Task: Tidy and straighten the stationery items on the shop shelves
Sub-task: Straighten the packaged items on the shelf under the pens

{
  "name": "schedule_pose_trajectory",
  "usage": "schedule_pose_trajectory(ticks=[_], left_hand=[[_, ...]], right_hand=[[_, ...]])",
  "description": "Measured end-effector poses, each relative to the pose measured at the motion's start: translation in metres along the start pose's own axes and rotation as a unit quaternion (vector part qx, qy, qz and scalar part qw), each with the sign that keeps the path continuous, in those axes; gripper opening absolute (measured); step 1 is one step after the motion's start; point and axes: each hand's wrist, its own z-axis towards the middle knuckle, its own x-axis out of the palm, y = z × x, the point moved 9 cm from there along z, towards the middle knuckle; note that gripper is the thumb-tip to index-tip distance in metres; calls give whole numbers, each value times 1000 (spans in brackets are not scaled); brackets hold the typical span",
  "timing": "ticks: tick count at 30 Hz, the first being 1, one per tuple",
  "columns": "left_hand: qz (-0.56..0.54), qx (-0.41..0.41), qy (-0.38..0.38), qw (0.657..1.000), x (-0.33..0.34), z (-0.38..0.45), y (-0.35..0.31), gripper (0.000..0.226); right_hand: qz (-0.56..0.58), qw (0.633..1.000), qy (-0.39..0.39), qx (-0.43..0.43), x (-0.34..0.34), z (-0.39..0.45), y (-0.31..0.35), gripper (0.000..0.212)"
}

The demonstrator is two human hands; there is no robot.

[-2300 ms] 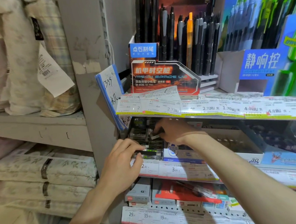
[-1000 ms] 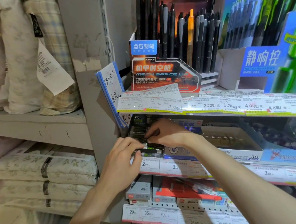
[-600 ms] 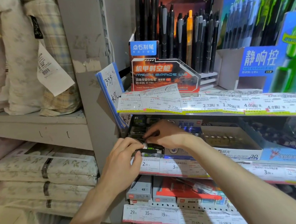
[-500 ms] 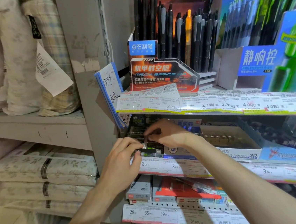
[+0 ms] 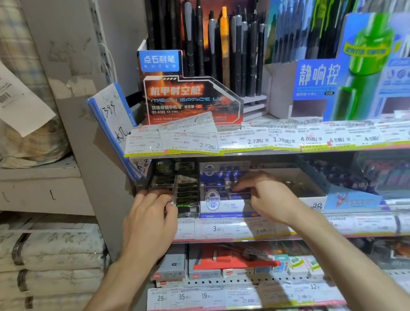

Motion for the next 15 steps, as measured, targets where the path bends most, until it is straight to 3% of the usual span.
schedule_pose_trajectory(ticks=[5, 9, 15], left_hand=[[-1, -10, -7, 1000, -3, -1, 1, 42], [-11, -2, -5, 1000, -3, -2, 0, 39], [-76, 45, -36, 995, -9, -5, -1, 41]], right_hand=[[-9, 1000, -20, 4, 0, -4, 5, 62], [-33, 999, -34, -13, 0, -11, 13, 51], [-20, 990, -132, -43, -10, -28, 22, 40]])
